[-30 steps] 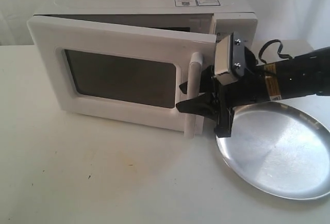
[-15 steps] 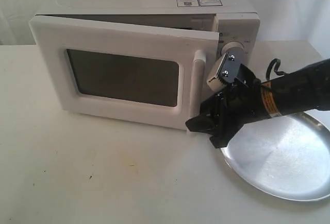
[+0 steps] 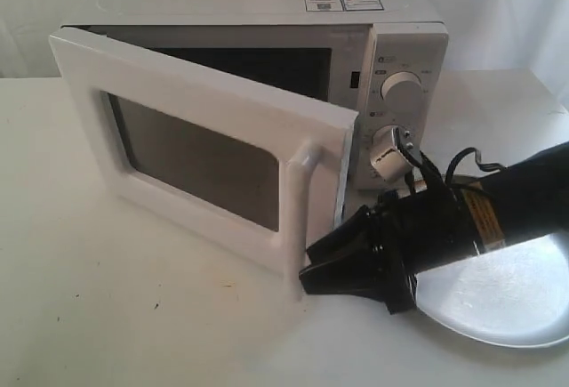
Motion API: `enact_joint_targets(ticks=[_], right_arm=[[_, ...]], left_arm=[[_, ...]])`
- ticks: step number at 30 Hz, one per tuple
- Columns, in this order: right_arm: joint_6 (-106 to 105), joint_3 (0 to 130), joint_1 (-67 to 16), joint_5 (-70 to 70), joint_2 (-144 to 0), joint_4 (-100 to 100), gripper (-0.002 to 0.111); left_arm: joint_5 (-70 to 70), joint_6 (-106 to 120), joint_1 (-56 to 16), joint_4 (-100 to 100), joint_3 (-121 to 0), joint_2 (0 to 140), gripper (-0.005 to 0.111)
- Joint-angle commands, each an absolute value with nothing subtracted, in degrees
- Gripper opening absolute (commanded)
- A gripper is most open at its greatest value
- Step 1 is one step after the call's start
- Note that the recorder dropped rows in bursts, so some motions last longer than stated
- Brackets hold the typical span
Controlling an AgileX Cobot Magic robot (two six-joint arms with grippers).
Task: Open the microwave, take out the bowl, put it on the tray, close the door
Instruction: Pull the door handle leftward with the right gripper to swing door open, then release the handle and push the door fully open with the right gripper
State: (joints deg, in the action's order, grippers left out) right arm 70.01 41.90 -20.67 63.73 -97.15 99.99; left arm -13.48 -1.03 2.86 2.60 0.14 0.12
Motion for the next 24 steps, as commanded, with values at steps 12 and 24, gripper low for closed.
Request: enact_joint_targets(ticks=[12,24], right_arm=[[64.98,36.57,-29.53,69.96,-90.27,99.95,0.044],[36.71,38.53,-33.75,69.96,-65.27,84.10,0.044]], left_arm=[[-13.45,-1.23,2.62,2.20,0.00,0.00,0.000],[-13.45,-1.23,2.62,2.20,0.00,0.00,0.000]])
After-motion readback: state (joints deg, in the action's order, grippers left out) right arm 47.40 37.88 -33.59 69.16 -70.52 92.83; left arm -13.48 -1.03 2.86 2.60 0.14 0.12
